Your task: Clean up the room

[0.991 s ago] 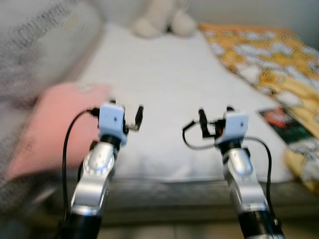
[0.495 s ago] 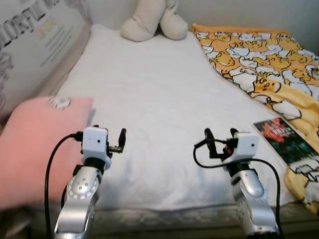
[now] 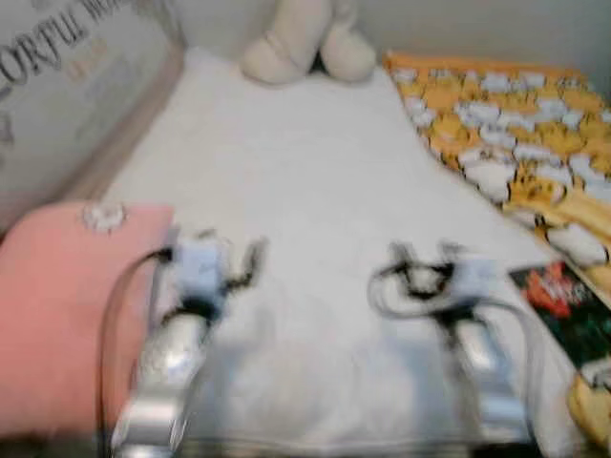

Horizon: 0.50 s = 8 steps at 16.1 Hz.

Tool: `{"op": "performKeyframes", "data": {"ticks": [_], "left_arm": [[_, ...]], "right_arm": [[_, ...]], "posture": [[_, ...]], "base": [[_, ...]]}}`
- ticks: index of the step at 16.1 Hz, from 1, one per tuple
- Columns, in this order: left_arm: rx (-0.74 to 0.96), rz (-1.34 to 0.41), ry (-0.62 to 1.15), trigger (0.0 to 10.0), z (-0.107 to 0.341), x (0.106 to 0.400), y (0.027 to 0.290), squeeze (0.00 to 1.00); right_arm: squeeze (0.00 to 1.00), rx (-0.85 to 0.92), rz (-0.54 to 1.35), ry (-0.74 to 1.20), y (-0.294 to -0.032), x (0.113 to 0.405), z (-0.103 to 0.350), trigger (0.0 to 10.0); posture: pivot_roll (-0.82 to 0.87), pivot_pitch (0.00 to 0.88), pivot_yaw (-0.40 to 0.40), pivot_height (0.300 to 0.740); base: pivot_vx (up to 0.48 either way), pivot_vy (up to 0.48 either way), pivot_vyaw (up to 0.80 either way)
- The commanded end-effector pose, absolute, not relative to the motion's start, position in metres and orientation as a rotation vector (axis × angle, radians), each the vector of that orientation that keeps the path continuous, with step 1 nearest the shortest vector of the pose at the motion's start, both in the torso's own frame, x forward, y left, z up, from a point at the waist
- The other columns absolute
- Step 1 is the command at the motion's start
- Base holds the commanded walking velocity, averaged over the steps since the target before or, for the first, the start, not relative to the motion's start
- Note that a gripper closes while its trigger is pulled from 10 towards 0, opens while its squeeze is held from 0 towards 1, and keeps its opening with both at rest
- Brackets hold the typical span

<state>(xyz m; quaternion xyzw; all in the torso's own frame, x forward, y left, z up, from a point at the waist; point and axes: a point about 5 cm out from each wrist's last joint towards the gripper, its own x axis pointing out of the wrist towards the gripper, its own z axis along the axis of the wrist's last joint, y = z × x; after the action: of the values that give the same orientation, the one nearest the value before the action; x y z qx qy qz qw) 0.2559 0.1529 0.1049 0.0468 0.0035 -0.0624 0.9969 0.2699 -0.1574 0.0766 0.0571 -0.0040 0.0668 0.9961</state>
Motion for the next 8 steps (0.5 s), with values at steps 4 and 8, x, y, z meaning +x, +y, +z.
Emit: {"op": "performKeyframes", "data": {"ticks": [4,8], "left_arm": [[0.143,-0.17,-0.023,10.0,0.1123,0.2604,0.1368,0.0],[0.099,-0.214,-0.061,10.0,0.1184,0.2594,0.1333,0.0]], "right_arm": [[0.0,0.084,0.099,0.001,-0.1701,0.2722,0.0768,10.0],[0.0,0.08,0.105,0.01,-0.1696,0.2732,0.0753,10.0]], "posture": [[0.08,0.0,-0.017,0.74],[0.09,0.0,-0.02,0.74]], "base": [[0.0,0.0,0.0],[0.0,-0.235,0.0]]}}
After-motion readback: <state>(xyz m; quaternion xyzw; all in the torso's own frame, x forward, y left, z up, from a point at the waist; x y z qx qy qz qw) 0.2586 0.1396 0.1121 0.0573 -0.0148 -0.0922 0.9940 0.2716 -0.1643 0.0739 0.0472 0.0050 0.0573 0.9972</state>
